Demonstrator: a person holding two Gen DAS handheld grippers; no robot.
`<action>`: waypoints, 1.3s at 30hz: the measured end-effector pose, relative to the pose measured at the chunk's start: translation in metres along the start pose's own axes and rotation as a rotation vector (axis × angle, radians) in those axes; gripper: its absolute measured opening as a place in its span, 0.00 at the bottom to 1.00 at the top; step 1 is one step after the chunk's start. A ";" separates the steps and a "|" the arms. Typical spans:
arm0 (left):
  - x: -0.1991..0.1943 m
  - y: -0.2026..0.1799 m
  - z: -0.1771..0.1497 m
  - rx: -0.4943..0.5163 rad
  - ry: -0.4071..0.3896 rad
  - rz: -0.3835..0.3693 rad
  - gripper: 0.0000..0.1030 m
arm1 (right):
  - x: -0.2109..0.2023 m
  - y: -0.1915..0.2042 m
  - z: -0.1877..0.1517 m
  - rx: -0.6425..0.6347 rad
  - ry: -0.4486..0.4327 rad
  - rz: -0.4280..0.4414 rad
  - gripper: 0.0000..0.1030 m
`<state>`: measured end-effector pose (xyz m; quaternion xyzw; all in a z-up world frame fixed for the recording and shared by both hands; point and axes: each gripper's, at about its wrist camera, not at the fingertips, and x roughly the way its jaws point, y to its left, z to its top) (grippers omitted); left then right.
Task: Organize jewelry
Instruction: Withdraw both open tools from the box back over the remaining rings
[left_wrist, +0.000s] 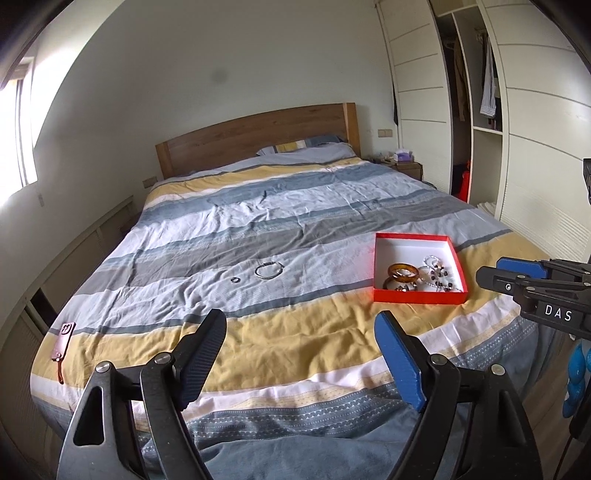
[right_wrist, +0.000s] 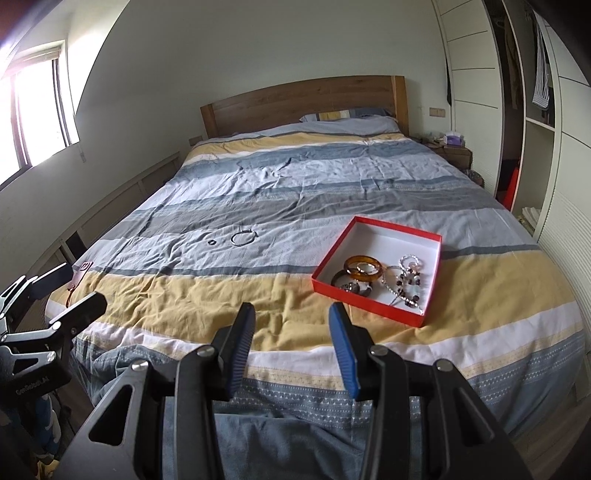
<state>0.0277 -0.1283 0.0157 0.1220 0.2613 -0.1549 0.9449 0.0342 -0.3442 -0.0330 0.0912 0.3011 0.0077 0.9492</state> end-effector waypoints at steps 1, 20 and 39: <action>0.001 0.003 0.000 -0.009 0.001 0.000 0.80 | 0.001 0.001 0.001 -0.002 -0.002 -0.001 0.39; 0.074 0.045 -0.002 -0.103 0.130 0.028 0.80 | 0.085 0.016 0.014 0.001 0.087 0.028 0.46; 0.175 0.095 -0.004 -0.162 0.281 0.050 0.81 | 0.200 0.050 0.022 -0.066 0.227 0.107 0.46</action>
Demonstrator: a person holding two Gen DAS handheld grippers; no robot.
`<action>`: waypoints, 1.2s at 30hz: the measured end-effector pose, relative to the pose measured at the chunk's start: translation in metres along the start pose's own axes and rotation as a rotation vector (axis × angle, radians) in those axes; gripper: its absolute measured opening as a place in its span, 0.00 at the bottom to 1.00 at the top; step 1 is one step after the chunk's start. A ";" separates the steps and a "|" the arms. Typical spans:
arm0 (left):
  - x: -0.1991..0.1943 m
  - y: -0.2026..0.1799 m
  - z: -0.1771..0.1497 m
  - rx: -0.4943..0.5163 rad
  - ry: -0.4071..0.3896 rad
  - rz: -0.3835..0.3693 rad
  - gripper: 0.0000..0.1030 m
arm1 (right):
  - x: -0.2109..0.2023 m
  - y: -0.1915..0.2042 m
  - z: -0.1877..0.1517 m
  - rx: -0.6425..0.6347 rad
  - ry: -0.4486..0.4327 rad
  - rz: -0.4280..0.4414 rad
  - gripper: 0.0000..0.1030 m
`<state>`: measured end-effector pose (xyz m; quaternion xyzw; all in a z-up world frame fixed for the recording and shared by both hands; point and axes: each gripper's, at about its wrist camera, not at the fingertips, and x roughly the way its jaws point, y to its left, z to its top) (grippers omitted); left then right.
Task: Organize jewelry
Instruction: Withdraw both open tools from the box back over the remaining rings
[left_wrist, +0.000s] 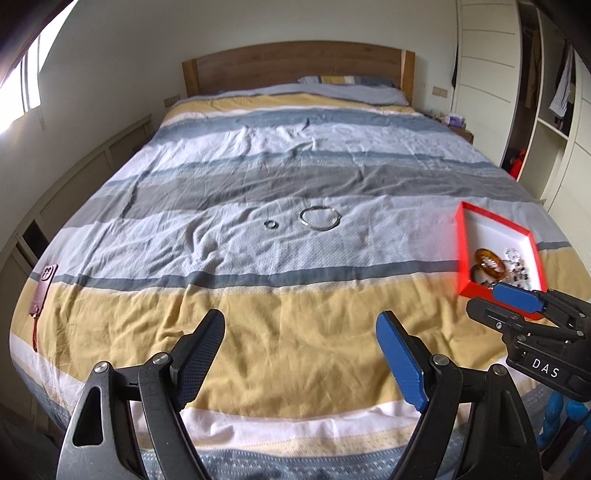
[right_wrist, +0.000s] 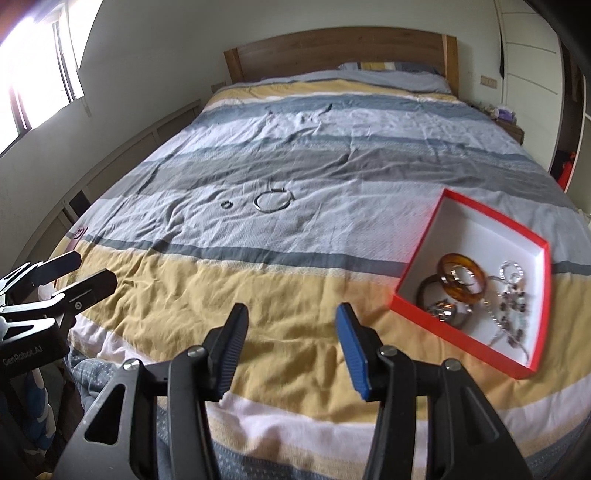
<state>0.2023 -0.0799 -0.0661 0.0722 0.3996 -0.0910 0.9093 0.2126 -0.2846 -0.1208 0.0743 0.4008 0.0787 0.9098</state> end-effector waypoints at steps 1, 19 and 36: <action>0.006 0.002 0.001 -0.002 0.009 0.002 0.81 | 0.006 -0.001 0.001 0.003 0.008 0.003 0.46; 0.081 0.023 0.016 -0.027 0.097 0.009 0.81 | 0.083 0.002 0.023 -0.004 0.075 0.047 0.46; 0.105 0.045 0.053 -0.063 0.047 0.023 0.81 | 0.120 0.009 0.042 -0.027 0.077 0.072 0.46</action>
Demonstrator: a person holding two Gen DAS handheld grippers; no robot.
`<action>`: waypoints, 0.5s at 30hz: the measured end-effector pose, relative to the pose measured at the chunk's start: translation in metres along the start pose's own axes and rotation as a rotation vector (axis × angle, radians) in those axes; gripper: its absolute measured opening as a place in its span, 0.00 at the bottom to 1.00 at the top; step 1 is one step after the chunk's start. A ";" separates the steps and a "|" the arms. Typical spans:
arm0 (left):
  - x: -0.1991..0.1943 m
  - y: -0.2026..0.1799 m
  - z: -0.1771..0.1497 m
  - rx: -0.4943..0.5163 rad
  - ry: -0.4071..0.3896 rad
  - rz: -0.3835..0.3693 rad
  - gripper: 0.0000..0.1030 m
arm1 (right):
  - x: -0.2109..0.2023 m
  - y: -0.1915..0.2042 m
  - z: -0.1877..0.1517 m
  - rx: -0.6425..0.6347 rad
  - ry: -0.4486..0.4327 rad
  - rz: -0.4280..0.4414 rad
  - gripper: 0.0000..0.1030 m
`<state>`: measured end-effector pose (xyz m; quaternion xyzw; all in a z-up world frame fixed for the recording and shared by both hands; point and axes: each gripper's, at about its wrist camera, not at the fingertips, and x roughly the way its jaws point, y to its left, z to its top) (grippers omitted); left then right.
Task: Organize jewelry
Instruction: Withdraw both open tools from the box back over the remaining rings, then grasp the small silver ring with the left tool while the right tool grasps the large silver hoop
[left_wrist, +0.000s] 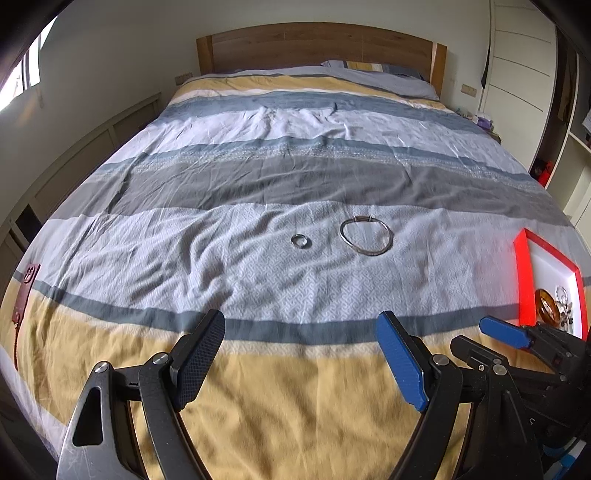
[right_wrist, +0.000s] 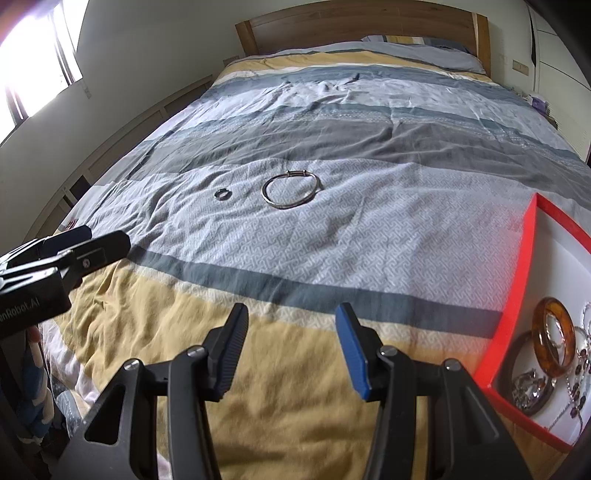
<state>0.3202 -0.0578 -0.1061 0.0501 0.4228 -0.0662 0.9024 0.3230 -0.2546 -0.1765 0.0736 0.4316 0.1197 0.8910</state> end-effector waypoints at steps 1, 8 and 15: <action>0.001 0.000 0.001 0.000 -0.001 0.001 0.81 | 0.001 0.000 0.001 0.001 -0.001 0.001 0.46; 0.015 0.004 0.003 -0.001 0.002 0.001 0.81 | 0.010 -0.003 0.009 0.006 -0.005 0.006 0.46; 0.053 0.031 0.006 -0.071 0.034 -0.043 0.72 | 0.031 -0.003 0.041 0.001 -0.031 0.004 0.46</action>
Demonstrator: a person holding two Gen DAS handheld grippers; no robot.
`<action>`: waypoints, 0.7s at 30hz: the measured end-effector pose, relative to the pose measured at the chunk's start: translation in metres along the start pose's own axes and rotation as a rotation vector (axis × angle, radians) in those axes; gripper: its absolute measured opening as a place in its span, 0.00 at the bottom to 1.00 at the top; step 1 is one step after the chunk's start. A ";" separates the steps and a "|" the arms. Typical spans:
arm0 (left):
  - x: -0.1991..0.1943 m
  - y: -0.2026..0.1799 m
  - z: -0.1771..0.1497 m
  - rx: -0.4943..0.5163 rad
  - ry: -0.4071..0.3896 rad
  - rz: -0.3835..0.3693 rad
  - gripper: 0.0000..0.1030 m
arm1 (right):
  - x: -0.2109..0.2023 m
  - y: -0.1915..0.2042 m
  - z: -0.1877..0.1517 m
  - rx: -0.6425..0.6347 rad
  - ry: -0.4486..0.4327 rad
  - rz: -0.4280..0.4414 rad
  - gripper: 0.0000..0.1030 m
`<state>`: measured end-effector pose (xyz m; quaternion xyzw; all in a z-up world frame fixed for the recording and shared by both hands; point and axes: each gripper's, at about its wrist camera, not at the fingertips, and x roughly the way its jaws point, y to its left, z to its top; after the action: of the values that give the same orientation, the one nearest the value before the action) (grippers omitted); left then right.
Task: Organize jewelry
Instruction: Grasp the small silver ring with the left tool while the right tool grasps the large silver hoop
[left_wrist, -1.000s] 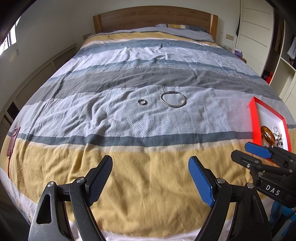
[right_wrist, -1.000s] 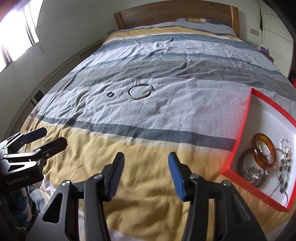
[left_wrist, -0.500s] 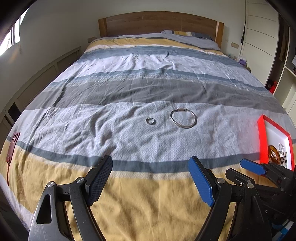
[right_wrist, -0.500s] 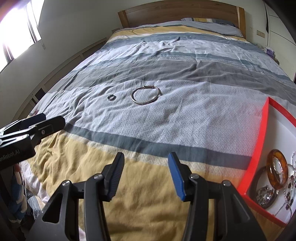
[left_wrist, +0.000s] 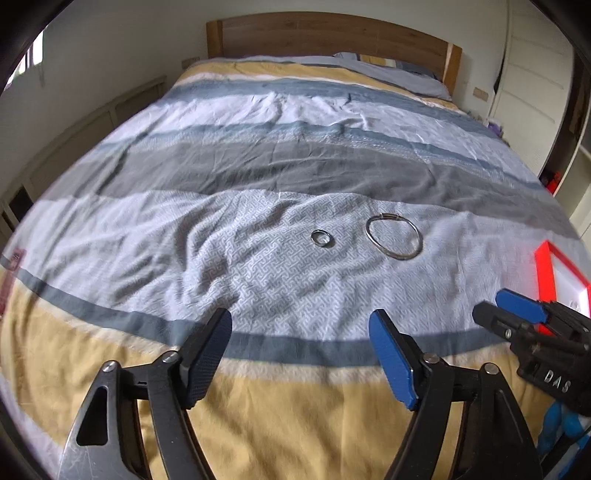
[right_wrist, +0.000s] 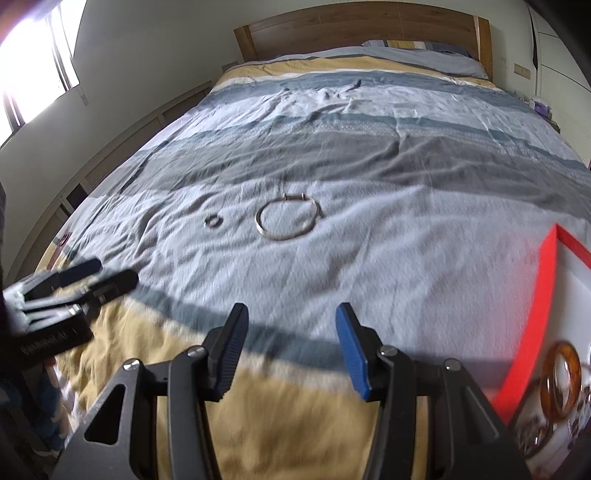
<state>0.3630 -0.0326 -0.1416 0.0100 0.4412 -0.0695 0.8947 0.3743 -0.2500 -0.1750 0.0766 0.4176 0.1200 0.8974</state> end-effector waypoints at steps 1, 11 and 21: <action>0.005 0.004 0.002 -0.013 0.001 -0.016 0.70 | 0.005 0.000 0.006 0.000 -0.004 0.001 0.46; 0.072 0.021 0.035 -0.057 0.034 -0.147 0.50 | 0.067 -0.008 0.058 -0.007 0.021 -0.015 0.38; 0.112 -0.004 0.049 0.055 0.029 -0.129 0.34 | 0.115 -0.020 0.069 0.006 0.079 -0.044 0.33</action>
<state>0.4682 -0.0531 -0.2000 0.0071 0.4520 -0.1388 0.8811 0.5021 -0.2398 -0.2193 0.0654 0.4547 0.1021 0.8824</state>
